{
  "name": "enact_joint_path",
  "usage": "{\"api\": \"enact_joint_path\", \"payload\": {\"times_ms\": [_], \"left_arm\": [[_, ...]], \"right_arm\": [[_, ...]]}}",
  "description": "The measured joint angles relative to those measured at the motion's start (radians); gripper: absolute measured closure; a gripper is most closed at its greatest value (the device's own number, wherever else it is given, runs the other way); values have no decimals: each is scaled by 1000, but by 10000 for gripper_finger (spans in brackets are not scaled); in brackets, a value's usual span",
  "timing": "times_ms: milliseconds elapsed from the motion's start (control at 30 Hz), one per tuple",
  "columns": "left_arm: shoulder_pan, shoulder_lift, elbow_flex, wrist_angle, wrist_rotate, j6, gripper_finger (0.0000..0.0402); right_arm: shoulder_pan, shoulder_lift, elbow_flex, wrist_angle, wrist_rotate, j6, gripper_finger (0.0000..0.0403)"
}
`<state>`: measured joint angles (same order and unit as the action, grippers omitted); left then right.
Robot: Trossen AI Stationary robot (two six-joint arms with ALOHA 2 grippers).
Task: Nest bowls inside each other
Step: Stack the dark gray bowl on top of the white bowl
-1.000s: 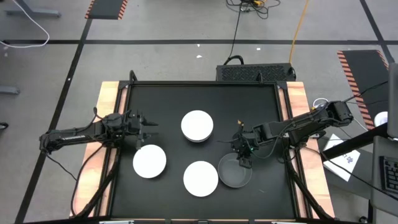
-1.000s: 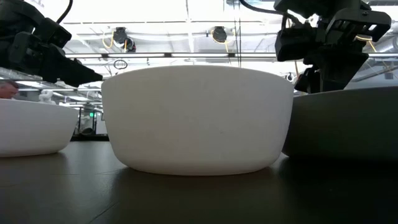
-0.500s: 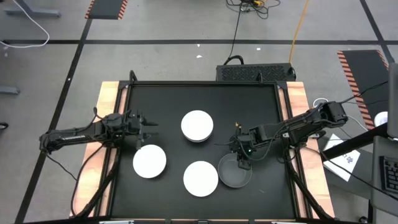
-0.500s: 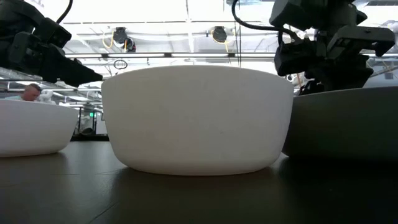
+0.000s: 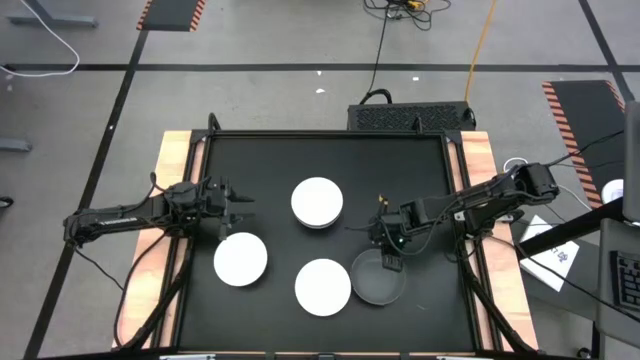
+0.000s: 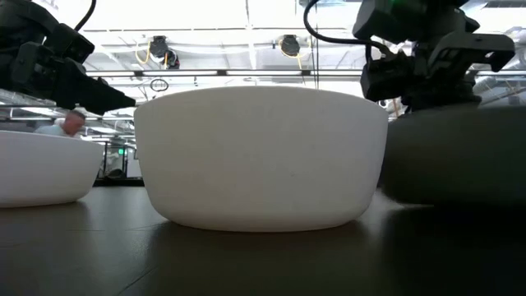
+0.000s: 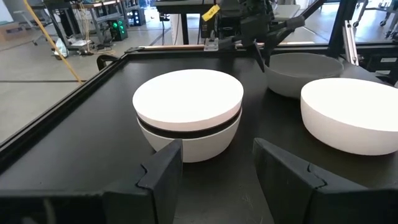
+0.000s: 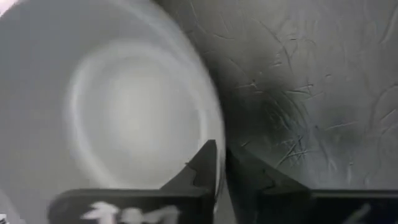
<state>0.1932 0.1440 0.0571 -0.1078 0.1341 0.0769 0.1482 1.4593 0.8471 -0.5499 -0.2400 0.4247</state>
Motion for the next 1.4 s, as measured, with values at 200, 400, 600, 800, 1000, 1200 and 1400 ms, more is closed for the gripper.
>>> {"api": "enact_joint_path", "payload": {"times_ms": [200,400,600,800,1000,1200,1400], "left_arm": [[0,0,0,0,0,0,204],[0,0,0,0,0,0,204],[0,0,0,0,0,0,204],[0,0,0,0,0,0,204],[0,0,0,0,0,1,204],[0,0,0,0,1,0,204],[0,0,0,0,1,0,204]], "right_arm": [[-25,0,-1,-2,0,12,396],[-56,0,30,-13,-1,2,400],[-67,0,117,-92,-1,-52,401],[-71,0,203,-219,3,-85,402],[-79,-1,230,-279,7,-106,402],[-83,-10,231,-312,41,-133,402],[-94,-83,231,-328,104,-150,402]]}}
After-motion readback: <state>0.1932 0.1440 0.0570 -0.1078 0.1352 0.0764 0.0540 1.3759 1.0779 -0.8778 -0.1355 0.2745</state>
